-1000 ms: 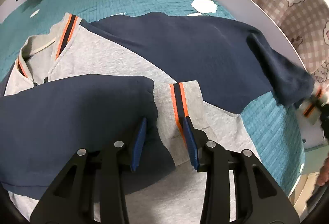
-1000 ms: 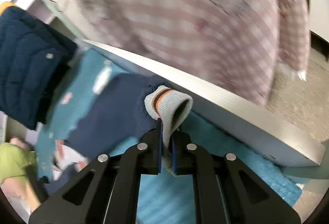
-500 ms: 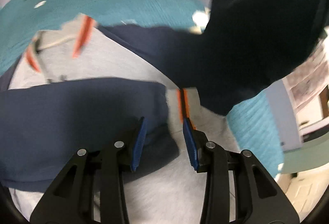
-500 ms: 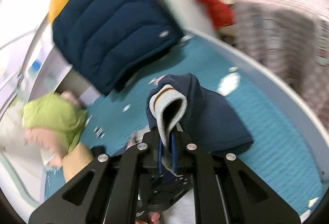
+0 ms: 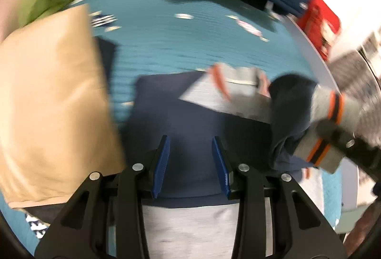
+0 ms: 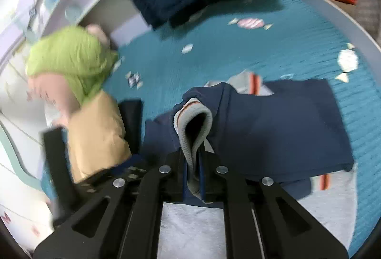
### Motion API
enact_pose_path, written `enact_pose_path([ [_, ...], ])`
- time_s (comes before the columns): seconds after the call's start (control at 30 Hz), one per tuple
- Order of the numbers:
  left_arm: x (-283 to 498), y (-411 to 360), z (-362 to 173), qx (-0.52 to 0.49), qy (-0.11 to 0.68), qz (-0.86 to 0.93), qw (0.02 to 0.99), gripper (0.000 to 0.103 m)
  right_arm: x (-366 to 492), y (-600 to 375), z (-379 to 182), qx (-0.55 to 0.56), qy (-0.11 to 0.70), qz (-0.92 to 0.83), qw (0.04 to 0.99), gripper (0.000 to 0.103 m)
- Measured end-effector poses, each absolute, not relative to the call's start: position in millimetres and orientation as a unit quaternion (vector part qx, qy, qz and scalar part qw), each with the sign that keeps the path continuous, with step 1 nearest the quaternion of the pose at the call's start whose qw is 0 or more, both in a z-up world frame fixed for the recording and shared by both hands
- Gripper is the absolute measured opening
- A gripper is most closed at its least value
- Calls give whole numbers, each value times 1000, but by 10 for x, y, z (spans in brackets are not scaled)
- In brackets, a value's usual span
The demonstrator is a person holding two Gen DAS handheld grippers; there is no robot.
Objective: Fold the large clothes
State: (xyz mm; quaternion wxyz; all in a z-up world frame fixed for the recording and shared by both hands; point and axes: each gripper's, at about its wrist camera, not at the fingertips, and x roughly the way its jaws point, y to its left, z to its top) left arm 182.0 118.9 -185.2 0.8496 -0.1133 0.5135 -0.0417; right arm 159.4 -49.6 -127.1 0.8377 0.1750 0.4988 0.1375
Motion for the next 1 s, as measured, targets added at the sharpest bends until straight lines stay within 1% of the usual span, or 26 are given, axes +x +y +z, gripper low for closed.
enact_pose_path([
  [0.13, 1743, 1584, -1888, -135, 518, -6, 845, 38, 1741, -72, -1633, 152, 538, 149, 815, 8],
  [0.2, 1712, 1712, -1896, -135, 517, 10, 845, 38, 1786, 107, -1832, 150, 569, 181, 788, 12],
  [0.23, 1690, 1759, -1893, -136, 516, 14, 846, 38, 1795, 140, -1912, 166, 585, 201, 768, 22],
  [0.27, 1671, 1809, -1888, -142, 515, 15, 845, 38, 1805, 151, -1989, 192, 603, 222, 742, 40],
  [0.3, 1648, 1843, -1883, -148, 515, 15, 844, 38, 1811, 127, -2016, 212, 613, 231, 725, 49],
  [0.33, 1633, 1870, -1876, -154, 514, 15, 844, 38, 1798, 58, -2008, 236, 614, 233, 716, 63],
  [0.37, 1624, 1880, -1865, -158, 513, 16, 844, 38, 1783, -20, -1957, 243, 603, 230, 724, 66],
  [0.5, 1703, 1723, -1865, -140, 509, 3, 849, 38, 1739, -447, -1612, 190, 534, 187, 802, 66],
  [0.53, 1753, 1622, -1886, -137, 511, -10, 849, 38, 1725, -592, -1537, 154, 508, 154, 833, 66],
  [0.6, 1854, 1420, -1953, -135, 519, -26, 843, 38, 1717, -764, -1528, 86, 488, 98, 863, 65],
  [0.63, 1903, 1289, -2017, -138, 525, -42, 839, 38, 1727, -858, -1596, 50, 492, 67, 866, 64],
  [0.67, 1944, 1188, -2075, -136, 530, -50, 835, 38, 1730, -972, -1693, 33, 504, 50, 862, 57],
  [0.73, 2006, 1019, -2260, -121, 557, -36, 821, 38, 1713, -1233, -1864, 33, 527, 29, 848, 56],
  [0.8, 1991, 1004, -2383, -141, 576, -41, 804, 39, 1669, -1504, -1996, 37, 545, -6, 838, 56],
  [0.83, 1968, 1038, -2423, -157, 586, -45, 794, 53, 1631, -1662, -2035, 41, 549, -24, 835, 56],
  [0.9, 1882, 1147, -2491, -180, 601, -27, 779, 74, 1551, -1964, -2071, 53, 554, -56, 829, 56],
  [0.97, 1797, 1246, -2514, -193, 596, -17, 780, 75, 1478, -2146, -2167, 65, 562, -76, 821, 58],
  [1.0, 1785, 1282, -2554, -196, 600, -16, 775, 78, 1463, -2250, -2235, 72, 568, -86, 815, 60],
])
